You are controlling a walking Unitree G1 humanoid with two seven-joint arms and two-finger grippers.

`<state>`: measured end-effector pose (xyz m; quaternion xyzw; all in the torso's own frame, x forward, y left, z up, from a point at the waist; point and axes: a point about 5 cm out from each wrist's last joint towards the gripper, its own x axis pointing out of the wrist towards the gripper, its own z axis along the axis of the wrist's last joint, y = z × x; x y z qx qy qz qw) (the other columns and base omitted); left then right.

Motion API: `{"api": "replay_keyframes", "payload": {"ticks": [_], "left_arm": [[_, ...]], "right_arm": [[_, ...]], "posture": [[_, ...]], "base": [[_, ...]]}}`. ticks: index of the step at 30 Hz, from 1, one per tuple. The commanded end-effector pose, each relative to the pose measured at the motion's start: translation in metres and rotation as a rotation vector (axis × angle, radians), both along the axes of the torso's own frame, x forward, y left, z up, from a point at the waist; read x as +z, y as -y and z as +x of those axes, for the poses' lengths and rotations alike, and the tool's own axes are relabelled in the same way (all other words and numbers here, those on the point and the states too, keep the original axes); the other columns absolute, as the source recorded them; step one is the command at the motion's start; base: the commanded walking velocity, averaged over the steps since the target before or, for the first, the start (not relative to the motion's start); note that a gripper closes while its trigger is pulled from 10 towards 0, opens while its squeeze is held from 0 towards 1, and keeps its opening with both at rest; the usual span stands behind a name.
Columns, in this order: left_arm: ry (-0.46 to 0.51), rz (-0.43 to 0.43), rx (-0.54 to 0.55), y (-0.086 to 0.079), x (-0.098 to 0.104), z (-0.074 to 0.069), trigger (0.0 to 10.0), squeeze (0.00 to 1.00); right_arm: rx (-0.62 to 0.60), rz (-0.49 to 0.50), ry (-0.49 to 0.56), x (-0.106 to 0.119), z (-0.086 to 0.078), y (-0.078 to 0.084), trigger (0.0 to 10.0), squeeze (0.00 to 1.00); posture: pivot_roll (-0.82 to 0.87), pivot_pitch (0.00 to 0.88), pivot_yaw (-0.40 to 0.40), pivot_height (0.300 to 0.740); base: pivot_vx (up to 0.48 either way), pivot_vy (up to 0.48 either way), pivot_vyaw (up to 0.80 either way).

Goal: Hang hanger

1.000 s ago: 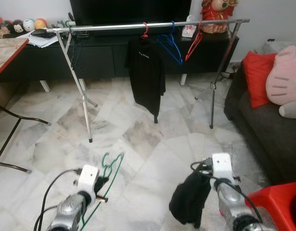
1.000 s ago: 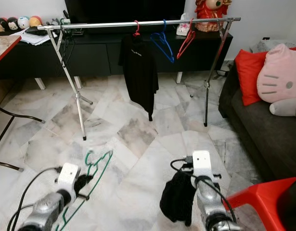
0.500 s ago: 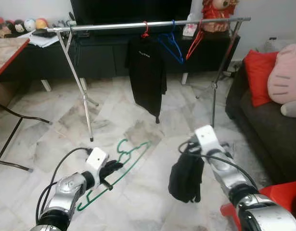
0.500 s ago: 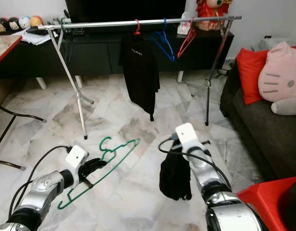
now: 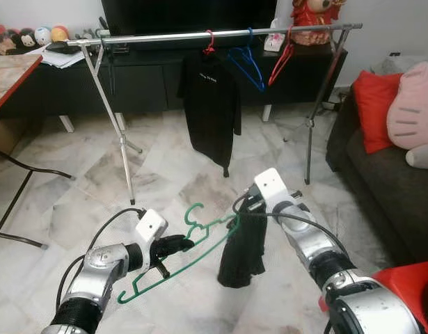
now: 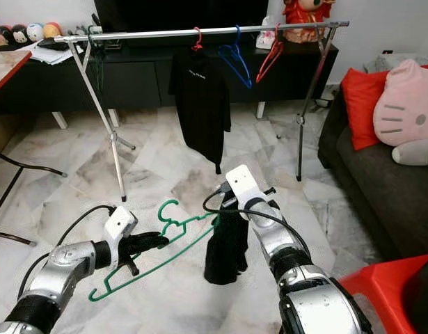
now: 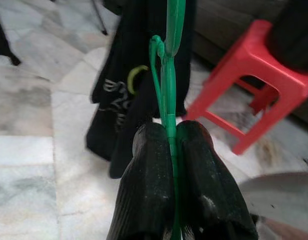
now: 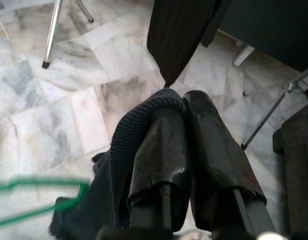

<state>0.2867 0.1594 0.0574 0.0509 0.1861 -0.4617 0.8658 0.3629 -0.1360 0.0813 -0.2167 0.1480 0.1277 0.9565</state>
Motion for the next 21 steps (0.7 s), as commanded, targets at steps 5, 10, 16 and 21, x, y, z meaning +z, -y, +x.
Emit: {"api": "replay_keyframes", "payload": {"ticks": [5, 10, 16, 21], "left_arm": [[-0.054, 0.066, -0.138, -0.004, 0.003, -0.012, 10.0, 0.00], [-0.097, 0.080, -0.194, -0.005, 0.006, -0.016, 10.0, 0.00], [-0.180, 0.050, -0.263, -0.003, 0.009, -0.026, 10.0, 0.00], [-0.185, 0.032, -0.280, -0.002, 0.013, -0.027, 10.0, 0.00]], "right_arm": [[-0.049, -0.013, 0.019, 0.009, 0.006, 0.005, 10.0, 0.00], [-0.060, -0.012, 0.023, 0.012, 0.007, 0.005, 10.0, 0.00], [-0.054, -0.001, 0.025, 0.014, 0.008, -0.003, 10.0, 0.00], [-0.046, 0.004, 0.026, 0.015, 0.009, -0.007, 10.0, 0.00]], "posture": [[-0.02, 0.000, 0.015, 0.740], [-0.02, 0.000, 0.018, 0.740], [-0.02, 0.001, 0.021, 0.740], [-0.02, 0.000, 0.021, 0.740]], "base": [[0.000, 0.000, 0.00], [0.000, 0.000, 0.00], [0.000, 0.000, 0.00], [0.000, 0.000, 0.00]]}}
